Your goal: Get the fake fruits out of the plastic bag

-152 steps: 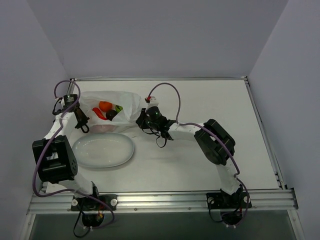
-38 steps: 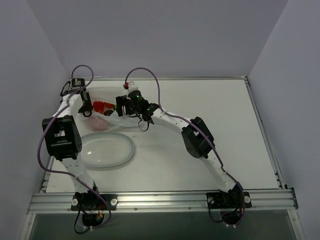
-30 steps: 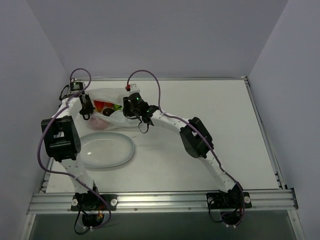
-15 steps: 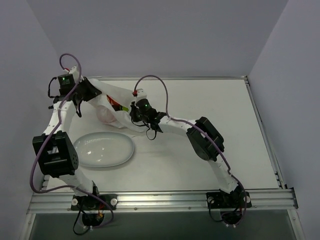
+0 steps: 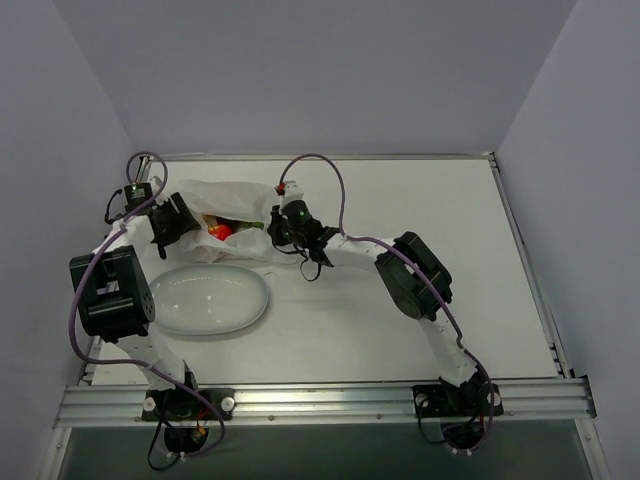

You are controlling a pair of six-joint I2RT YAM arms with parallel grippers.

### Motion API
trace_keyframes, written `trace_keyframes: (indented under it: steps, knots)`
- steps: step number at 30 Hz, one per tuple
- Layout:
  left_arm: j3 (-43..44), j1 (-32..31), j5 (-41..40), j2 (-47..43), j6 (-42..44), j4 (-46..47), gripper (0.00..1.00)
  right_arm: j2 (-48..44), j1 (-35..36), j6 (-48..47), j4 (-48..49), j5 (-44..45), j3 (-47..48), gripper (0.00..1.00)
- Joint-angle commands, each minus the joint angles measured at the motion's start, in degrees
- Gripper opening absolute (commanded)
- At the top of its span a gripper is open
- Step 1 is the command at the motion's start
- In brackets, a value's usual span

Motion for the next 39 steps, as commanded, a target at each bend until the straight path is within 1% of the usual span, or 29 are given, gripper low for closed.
trace_keyframes:
  steps: [1,2,3,6,8,9,10,12,14,15,17,18,21,22,23,24,25,26,27,28,29,30,31,33,34,36,37,38,39]
  knots:
    - [1.2,0.3,-4.5,-4.9,1.4,0.6,0.67,-2.1,-0.1,0.0,0.5,-1.1,0.2,0.0]
    - [0.9,0.2,-4.7,-7.0,0.7,0.7,0.76,-2.2,0.0,0.0,0.4,-1.5,0.5,0.0]
    - [0.6,0.0,-4.7,-8.1,0.3,1.0,0.87,-2.6,0.2,-0.2,0.1,-1.9,0.8,0.0]
    - [-0.5,-0.9,-5.7,-13.7,-1.2,-0.5,0.97,-3.5,0.7,-0.9,-1.6,-1.7,1.7,0.0]
    - [-1.6,-1.5,-7.7,-18.2,-2.4,-2.3,0.97,-4.1,1.0,-1.4,-3.1,-1.3,2.0,0.06]
    - [-1.8,-2.0,-8.6,-19.5,-2.7,-5.6,0.97,-4.7,1.1,-1.6,-3.8,-1.2,2.5,0.15]
    - [-1.9,-2.2,-9.6,-20.7,-2.9,-7.3,0.97,-5.0,1.2,-2.0,-4.9,-0.4,2.6,0.2]
    - [-2.6,-2.9,-11.6,-24.2,-2.9,-12.6,0.97,-6.0,1.3,-2.5,-5.6,-0.2,2.7,0.27]
    - [-3.2,-3.3,-11.8,-28.1,-2.4,-15.2,0.97,-6.3,1.3,-3.1,-6.8,0.3,2.9,0.29]
    - [-3.6,-3.4,-12.4,-29.4,-2.3,-17.8,0.97,-6.5,1.4,-3.2,-7.0,0.3,3.0,0.34]
    - [-3.8,-3.6,-12.5,-33.2,-1.9,-19.9,0.97,-6.9,1.4,-3.7,-8.2,0.3,3.3,0.41]
    - [-3.8,-3.6,-12.6,-34.3,-1.8,-21.7,0.97,-7.5,1.5,-3.9,-8.3,0.3,3.2,0.5]
    - [-3.5,-5.1,-14.6,-37.7,-1.5,-24.6,0.95,-9.2,2.1,-5.5,-9.6,0.6,3.0,0.63]
    - [-3.0,-5.7,-17.1,-38.2,-1.5,-25.4,0.95,-9.7,2.3,-5.9,-10.5,0.7,3.1,0.66]
    - [-2.5,-7.2,-17.8,-39.1,-1.8,-26.2,0.9,-10.1,2.3,-7.1,-11.1,0.7,3.1,0.67]
    - [-2.3,-8.3,-18.2,-39.8,-1.9,-26.5,0.81,-11.3,2.5,-7.7,-11.7,0.7,3.2,0.7]
    - [-2.2,-9.4,-18.6,-40.6,-2.7,-26.5,0.72,-12.0,2.5,-8.2,-12.6,0.7,3.2,0.7]
    - [-2.0,-12.1,-18.4,-40.7,-3.4,-26.1,0.54,-13.1,2.6,-9.3,-13.2,2.4,3.2,0.7]
    - [-1.6,-13.3,-17.9,-40.4,-4.0,-25.6,0.43,-13.6,2.5,-9.9,-13.7,2.7,3.3,0.69]
    - [-1.3,-14.1,-17.5,-38.8,-4.9,-25.2,0.33,-14.1,2.5,-10.4,-14.7,2.8,3.3,0.69]
    - [-0.3,-16.5,-18.4,-37.7,-5.3,-24.3,0.28,-14.7,2.5,-10.7,-15.2,2.8,3.5,0.69]
    - [0.2,-18.4,-18.9,-36.5,-5.6,-22.7,0.21,-15.7,2.5,-11.1,-15.5,2.7,3.5,0.69]
    - [0.9,-18.9,-19.2,-33.6,-6.1,-21.8,0.17,-16.2,2.5,-11.2,-15.8,2.8,3.4,0.69]
    - [3.1,-19.2,-19.2,-30.4,-6.5,-19.1,0.12,-17.4,2.5,-11.5,-16.0,3.3,3.1,0.7]
    - [4.1,-19.1,-18.8,-26.6,-6.7,-18.3,0.11,-17.7,2.6,-11.7,-16.5,3.9,3.3,0.72]
    - [7.8,-19.0,-17.9,-22.6,-6.5,-17.1,0.11,-18.3,2.5,-12.0,-17.1,4.0,4.0,0.77]
    - [9.0,-18.9,-17.6,-18.7,-5.6,-16.6,0.11,-18.5,2.5,-12.1,-17.4,4.0,4.0,0.77]
    - [10.4,-18.9,-18.0,-16.8,-5.0,-16.4,0.11,-18.7,2.8,-12.2,-17.4,3.6,4.1,0.75]
    - [12.8,-18.8,-19.4,-15.3,-4.5,-15.9,0.11,-18.7,2.9,-12.2,-17.3,2.9,4.9,0.61]
